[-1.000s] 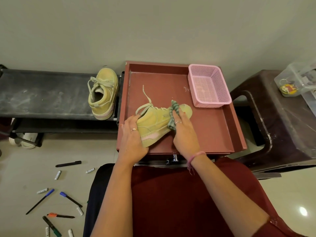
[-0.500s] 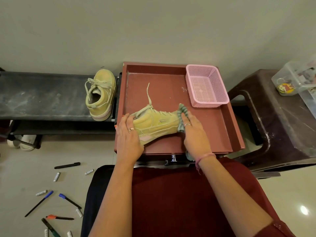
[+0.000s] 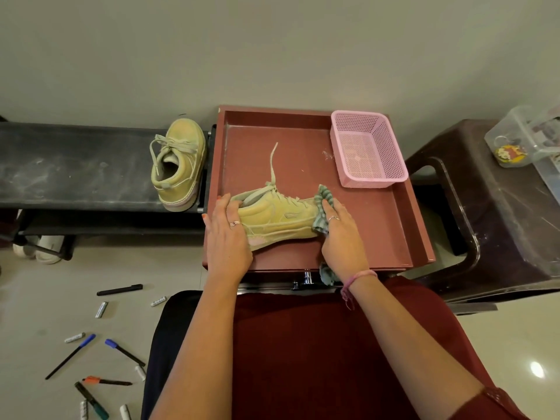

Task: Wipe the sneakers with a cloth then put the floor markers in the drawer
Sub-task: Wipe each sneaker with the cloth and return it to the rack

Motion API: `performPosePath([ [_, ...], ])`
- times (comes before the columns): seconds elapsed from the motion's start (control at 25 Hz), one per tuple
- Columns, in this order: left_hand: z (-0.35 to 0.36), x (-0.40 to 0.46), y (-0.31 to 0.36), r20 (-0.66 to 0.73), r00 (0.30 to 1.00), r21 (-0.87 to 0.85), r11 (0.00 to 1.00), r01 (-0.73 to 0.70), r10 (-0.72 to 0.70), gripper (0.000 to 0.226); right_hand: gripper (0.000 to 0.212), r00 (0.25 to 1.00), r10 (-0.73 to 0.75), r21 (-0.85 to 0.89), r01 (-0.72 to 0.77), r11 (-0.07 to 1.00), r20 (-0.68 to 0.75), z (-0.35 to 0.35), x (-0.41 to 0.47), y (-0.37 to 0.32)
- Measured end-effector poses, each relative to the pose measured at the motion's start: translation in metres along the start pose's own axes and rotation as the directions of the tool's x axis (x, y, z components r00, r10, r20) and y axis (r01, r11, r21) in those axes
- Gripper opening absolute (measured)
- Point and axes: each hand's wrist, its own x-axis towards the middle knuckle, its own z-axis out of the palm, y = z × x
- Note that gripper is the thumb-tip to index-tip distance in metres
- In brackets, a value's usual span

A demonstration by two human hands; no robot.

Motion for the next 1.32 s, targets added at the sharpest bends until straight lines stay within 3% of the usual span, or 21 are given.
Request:
performPosePath([
  [0.08,0.001,0.004,0.000,0.030,0.999,0.041,0.999,0.021,-0.022,0.084,0.069,1.000,0.002,0.021,-0.002,1.000,-0.010,0.005,-0.010,-0.010],
  [0.24,-0.003,0.006,0.010,0.215,0.977,0.133,0.991,-0.014,-0.015,0.127,0.070,0.998,-0.018,0.059,0.014,0.998,0.064,0.017,-0.034,-0.009],
  [0.28,-0.003,0.003,0.015,0.220,0.975,0.145,0.987,-0.071,0.037,0.125,0.070,0.997,-0.009,0.070,0.004,0.998,0.074,0.019,-0.036,-0.008],
  [0.36,-0.001,-0.005,0.024,0.069,0.989,0.122,0.983,-0.137,0.130,0.099,0.068,0.998,-0.007,0.072,0.002,0.997,0.067,0.021,-0.036,-0.008],
  [0.44,0.005,-0.007,0.024,-0.117,0.988,0.055,0.994,-0.096,0.102,0.066,0.065,0.999,-0.021,0.110,0.016,0.994,0.048,0.021,-0.035,-0.009],
  [0.48,0.007,-0.006,0.023,-0.146,0.987,0.022,0.998,-0.064,0.067,0.058,0.062,0.999,-0.007,0.167,0.000,0.986,0.040,0.018,-0.034,-0.007],
  [0.64,0.019,-0.001,0.022,-0.048,0.999,0.099,0.995,0.003,0.001,0.059,0.045,0.968,0.232,0.418,-0.172,0.892,-0.096,-0.017,-0.025,0.012],
  [0.76,0.025,0.001,0.023,-0.045,0.999,0.114,0.993,0.017,-0.012,0.061,0.040,0.981,0.058,0.309,0.002,0.951,-0.185,-0.029,-0.014,0.014],
  [0.88,0.028,0.004,0.023,-0.069,0.997,0.147,0.989,0.033,-0.023,0.054,0.047,0.979,-0.204,0.030,0.203,0.979,0.007,-0.001,-0.003,0.001],
  [1.0,0.031,0.002,0.025,-0.091,0.996,0.242,0.970,0.038,-0.016,0.050,0.052,0.913,-0.385,-0.177,0.405,0.897,0.137,0.021,-0.002,0.010],
  [1.12,0.032,-0.001,0.024,-0.100,0.995,0.293,0.956,0.020,0.010,0.049,0.046,0.866,-0.475,-0.365,0.497,0.788,0.156,0.008,0.004,0.042],
  [1.2,0.035,-0.001,0.023,-0.115,0.993,0.297,0.955,0.019,0.016,0.047,0.049,0.904,-0.392,-0.347,0.428,0.835,0.171,-0.003,0.009,0.044],
  [1.32,0.037,0.001,0.021,-0.124,0.992,0.280,0.960,0.009,0.027,0.045,0.056,0.980,-0.148,-0.256,0.177,0.950,0.130,0.013,-0.004,0.008],
])
